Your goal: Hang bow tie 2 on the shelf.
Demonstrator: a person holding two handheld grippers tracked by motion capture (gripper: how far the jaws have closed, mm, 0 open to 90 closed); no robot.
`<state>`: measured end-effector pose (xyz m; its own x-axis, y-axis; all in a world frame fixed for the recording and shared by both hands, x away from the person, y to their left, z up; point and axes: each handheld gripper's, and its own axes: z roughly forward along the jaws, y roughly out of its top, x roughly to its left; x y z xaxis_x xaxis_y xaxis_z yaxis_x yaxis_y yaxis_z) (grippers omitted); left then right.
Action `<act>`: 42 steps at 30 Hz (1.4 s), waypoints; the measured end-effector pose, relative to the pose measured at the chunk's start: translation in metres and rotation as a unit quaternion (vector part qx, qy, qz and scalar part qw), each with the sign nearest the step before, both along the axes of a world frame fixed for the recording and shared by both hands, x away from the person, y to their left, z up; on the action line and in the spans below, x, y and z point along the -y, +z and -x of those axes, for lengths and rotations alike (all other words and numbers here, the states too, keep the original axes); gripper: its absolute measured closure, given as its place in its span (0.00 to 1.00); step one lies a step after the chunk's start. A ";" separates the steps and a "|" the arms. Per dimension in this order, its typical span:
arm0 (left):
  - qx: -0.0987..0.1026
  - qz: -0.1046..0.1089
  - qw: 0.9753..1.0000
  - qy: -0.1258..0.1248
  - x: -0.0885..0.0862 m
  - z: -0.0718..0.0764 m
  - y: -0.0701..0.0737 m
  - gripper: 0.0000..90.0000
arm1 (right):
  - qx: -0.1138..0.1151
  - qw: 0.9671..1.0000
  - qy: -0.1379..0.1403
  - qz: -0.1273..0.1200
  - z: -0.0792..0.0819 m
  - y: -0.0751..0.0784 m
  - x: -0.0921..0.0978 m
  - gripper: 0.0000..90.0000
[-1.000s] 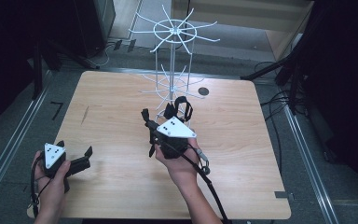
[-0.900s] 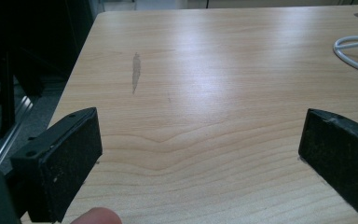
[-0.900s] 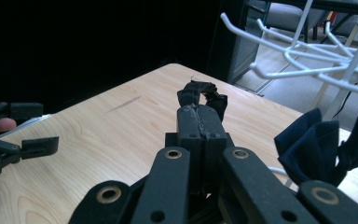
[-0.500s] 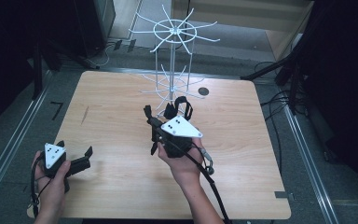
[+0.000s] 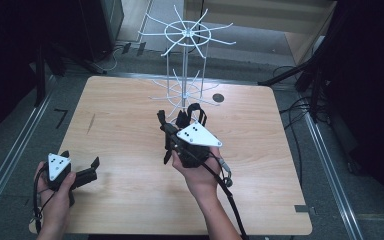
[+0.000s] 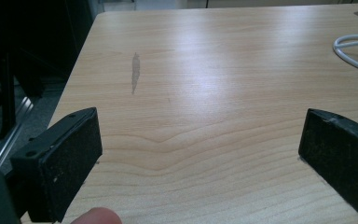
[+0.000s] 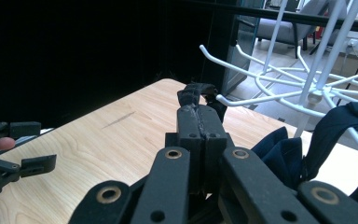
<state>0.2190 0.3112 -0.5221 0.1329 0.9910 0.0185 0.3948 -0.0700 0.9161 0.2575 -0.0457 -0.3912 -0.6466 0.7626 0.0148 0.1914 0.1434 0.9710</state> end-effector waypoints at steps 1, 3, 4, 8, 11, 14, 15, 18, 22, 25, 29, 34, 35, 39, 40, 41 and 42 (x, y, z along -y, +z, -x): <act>0.000 0.000 1.000 0.000 0.000 0.000 0.000 0.00 | -0.001 1.000 0.000 -0.002 0.000 0.000 0.000 1.00; 0.000 0.000 1.000 0.000 0.000 0.000 0.000 0.00 | 0.002 1.000 -0.002 -0.002 -0.001 0.001 0.001 1.00; 0.000 0.000 1.000 0.000 0.000 0.000 0.000 0.00 | 0.001 1.000 -0.004 -0.003 -0.001 0.002 0.002 1.00; 0.000 0.000 1.000 0.000 0.000 0.000 0.000 0.00 | 0.002 1.000 -0.008 -0.004 -0.002 0.004 0.003 1.00; 0.000 0.001 1.000 0.000 0.000 0.000 0.000 0.00 | 0.003 1.000 -0.010 -0.005 -0.005 0.004 0.004 1.00; 0.000 0.000 1.000 0.000 0.000 -0.001 0.000 0.00 | -0.001 1.000 -0.013 -0.007 -0.007 0.003 0.005 1.00; 0.000 0.000 1.000 0.000 0.000 -0.001 0.000 0.00 | 0.000 1.000 -0.016 -0.007 -0.009 0.003 0.006 1.00; 0.000 0.001 1.000 0.000 0.000 -0.001 0.000 0.00 | -0.002 1.000 -0.024 -0.007 -0.012 0.002 0.007 1.00; 0.001 0.000 1.000 0.001 0.001 0.000 0.000 0.00 | -0.006 0.999 -0.033 -0.007 -0.016 0.000 0.007 1.00; -0.002 0.000 1.000 0.000 0.001 0.000 0.000 0.00 | -0.008 0.999 -0.038 -0.005 -0.019 -0.002 0.007 1.00; -0.002 0.001 1.000 0.000 0.001 0.000 0.000 0.00 | -0.012 0.999 -0.049 -0.004 -0.023 -0.004 0.009 1.00; -0.002 0.000 1.000 0.000 0.000 0.000 0.000 0.00 | -0.027 0.997 -0.072 -0.003 -0.028 -0.007 0.012 1.00; -0.002 0.000 1.000 0.000 0.001 0.000 0.000 0.00 | -0.029 0.997 -0.076 -0.004 -0.029 -0.008 0.013 1.00; -0.002 0.001 1.000 0.000 0.000 0.000 0.000 0.00 | -0.035 0.995 -0.091 -0.003 -0.032 -0.010 0.015 1.00; -0.002 0.001 1.000 0.000 0.000 0.000 0.000 0.00 | -0.038 0.995 -0.097 -0.002 -0.032 -0.011 0.015 1.00; -0.002 0.000 1.000 0.000 0.000 0.000 0.000 0.00 | -0.038 0.994 -0.099 -0.002 -0.033 -0.012 0.016 1.00; -0.002 0.000 1.000 0.000 0.001 0.000 0.000 0.00 | -0.039 0.994 -0.101 -0.003 -0.033 -0.013 0.016 1.00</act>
<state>0.2188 0.3106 -0.5222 0.1330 0.9910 0.0174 0.3986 -0.0695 0.9145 0.2909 -0.0616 -0.4039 -0.4766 0.8768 0.0632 0.2908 0.0894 0.9526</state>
